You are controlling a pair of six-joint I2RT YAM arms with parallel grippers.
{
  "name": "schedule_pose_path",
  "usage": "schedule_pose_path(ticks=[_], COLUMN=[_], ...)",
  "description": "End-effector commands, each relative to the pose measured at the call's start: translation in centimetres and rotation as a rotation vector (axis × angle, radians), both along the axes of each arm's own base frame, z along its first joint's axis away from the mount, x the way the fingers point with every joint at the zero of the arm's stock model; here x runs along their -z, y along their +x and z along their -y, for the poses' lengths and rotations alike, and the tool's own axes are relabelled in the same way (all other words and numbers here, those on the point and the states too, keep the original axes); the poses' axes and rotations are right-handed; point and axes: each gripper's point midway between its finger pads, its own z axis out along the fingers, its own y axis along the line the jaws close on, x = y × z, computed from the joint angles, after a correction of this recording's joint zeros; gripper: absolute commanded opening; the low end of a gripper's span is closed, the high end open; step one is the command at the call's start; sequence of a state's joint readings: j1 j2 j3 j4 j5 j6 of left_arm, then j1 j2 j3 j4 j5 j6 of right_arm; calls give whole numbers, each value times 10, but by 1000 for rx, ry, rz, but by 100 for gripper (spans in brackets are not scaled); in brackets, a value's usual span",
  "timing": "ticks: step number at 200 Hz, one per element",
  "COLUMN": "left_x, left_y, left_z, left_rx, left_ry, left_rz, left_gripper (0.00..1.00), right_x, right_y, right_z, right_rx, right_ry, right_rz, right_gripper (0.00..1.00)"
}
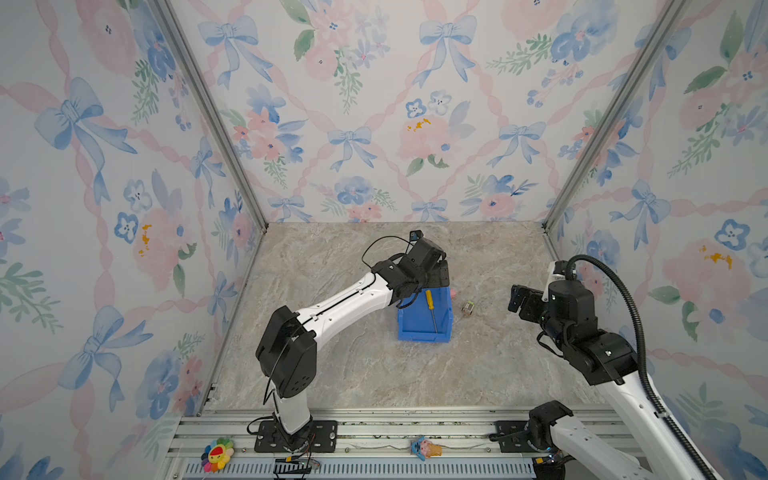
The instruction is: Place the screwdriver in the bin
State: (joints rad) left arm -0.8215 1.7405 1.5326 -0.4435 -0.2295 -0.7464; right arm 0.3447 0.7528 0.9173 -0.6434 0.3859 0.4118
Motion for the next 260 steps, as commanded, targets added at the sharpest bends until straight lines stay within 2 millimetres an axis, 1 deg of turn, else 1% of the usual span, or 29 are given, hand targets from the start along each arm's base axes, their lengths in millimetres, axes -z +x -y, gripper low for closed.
schedule_pose_path(ticks=[1, 23, 35, 36, 54, 69, 77, 93, 113, 133, 149, 175, 194, 206, 212, 214, 218, 235, 250, 259, 260], left_x=[0, -10, -11, -13, -11, -12, -8, -3, 2, 6, 11, 21, 34, 42, 39, 47, 50, 47, 44, 48, 46], left_y=[-10, -22, -28, -29, -37, -41, -43, -44, -44, -40, -38, -34, -31, -28, -25, -28, -29, -30, -32, -36, -35], left_z=[-18, -33, -47, -48, -71, -96, -110, -143, -185, -217, -239, -257, -268, -272, -275, -277, -279, -285, -286, -286, -286], left_rx=[17, 19, -3, -5, -37, -89, -117, -200, -311, -388, -454, -474, -487, -480, -488, -484, -484, -481, -446, -415, -416], left_ry=[57, 59, 65, 62, 87, 115, 133, 160, 181, 229, 292, 398, 439, 442, 439, 456, 466, 492, 506, 517, 513], left_rz=[25, 47, 56, 61, 77, 105, 109, 123, 134, 142, 166, 198, 209, 231, 257, 246, 252, 320, 418, 468, 479], left_gripper=[97, 97, 98, 98, 97, 98, 98, 98, 97, 98, 97, 97, 98, 98, 97, 98, 97, 98, 97, 97, 98], right_x=[5, 8, 11, 12, 19, 28, 32, 41, 45, 48, 58, 74, 87, 101, 108, 109, 115, 129, 134, 137, 139], right_y=[-7, -12, -13, -13, -12, -10, -8, -5, -2, 4, 10, 14, 23, 29, 31, 31, 32, 34, 37, 39, 40], right_z=[8, 14, 17, 18, 23, 25, 25, 28, 34, 34, 32, 35, 33, 30, 29, 29, 29, 30, 35, 39, 39], right_rx=[21, 33, 42, 43, 59, 63, 67, 79, 118, 100, 67, 53, 17, -19, -29, -30, -36, -50, -29, -16, -16], right_ry=[-3, -6, -10, -10, -16, -20, -17, -17, -16, -49, -111, -188, -250, -287, -300, -302, -308, -306, -295, -283, -282], right_rz=[11, 39, 50, 49, 53, 47, 48, 51, 84, 149, 176, 140, 103, 82, 72, 69, 59, 47, 67, 79, 78], right_gripper=[97, 97, 97, 97, 97, 97, 97, 97, 97, 97, 97, 97, 97, 97, 97, 97, 97, 97, 97, 97, 97])
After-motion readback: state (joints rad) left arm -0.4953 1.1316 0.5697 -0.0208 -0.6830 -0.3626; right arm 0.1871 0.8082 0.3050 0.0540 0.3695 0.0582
